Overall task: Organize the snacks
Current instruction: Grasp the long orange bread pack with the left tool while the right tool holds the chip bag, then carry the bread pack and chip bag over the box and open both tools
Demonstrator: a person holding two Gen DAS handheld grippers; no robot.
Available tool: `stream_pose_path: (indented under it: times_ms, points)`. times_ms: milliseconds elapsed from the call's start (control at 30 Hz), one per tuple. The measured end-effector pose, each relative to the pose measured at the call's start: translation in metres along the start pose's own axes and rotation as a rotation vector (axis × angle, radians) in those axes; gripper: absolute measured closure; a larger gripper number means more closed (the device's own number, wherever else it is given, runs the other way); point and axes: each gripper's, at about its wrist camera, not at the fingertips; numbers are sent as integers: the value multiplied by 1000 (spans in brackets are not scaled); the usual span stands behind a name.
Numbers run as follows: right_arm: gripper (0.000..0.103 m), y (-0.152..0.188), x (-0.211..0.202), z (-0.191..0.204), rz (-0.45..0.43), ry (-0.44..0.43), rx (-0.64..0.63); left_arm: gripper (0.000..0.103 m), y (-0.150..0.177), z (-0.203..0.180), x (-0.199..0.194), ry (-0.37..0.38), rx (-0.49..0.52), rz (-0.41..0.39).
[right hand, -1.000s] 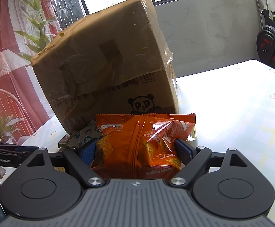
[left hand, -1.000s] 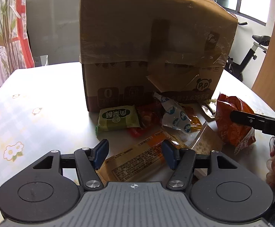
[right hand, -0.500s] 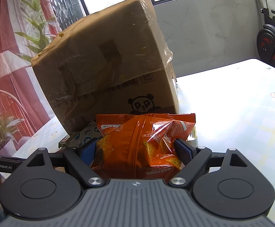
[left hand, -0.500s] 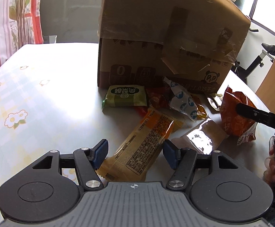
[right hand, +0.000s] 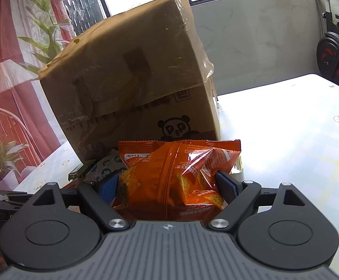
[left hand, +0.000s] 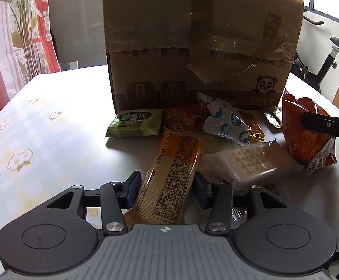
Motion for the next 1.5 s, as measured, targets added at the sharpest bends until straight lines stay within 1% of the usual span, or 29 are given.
stream_pose_path:
  times_ms: [67, 367, 500, 733, 933, 1067, 1133, 1200, 1267, 1367, 1500]
  points:
    - [16, 0, 1, -1, 1, -3, 3, 63, 2, -3, -4, 5, 1, -6]
    - [16, 0, 1, -4, 4, -6, 16, 64, 3, 0, -6, 17, -29, -15]
    - [16, -1, 1, -4, 4, -6, 16, 64, 3, 2, -10, 51, -51, -16]
    - [17, -1, -1, -5, -1, -7, 21, 65, 0, 1, -30, 85, -70, -62]
    - [19, 0, -15, 4, -42, 20, -7, 65, -1, 9, -49, 107, -112, -107]
    - [19, 0, -25, 6, -42, 38, -14, 65, -3, 16, -59, 117, -145, -135]
    - [19, -4, -34, 5, -56, 44, 1, 65, -7, 18, -67, 114, -139, -167]
    - [19, -11, -43, 5, -76, 46, 17, 65, -14, 18, -78, 107, -106, -215]
    - [19, -22, -52, 7, -102, 30, 27, 65, -24, 21, -88, 116, -96, -255]
    - [19, -47, -65, 16, -149, -3, -4, 65, -44, 26, -108, 132, -99, -324]
    - [19, -90, -78, 34, -241, -68, -78, 65, -81, 32, -131, 126, -83, -427]
Point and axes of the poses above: each gripper's, at about its wrist camera, not at the fingertips, and x roughly the way its jaws point, z to its left, y to its underside, and after that the axes turned 1 degree about x, right-handed
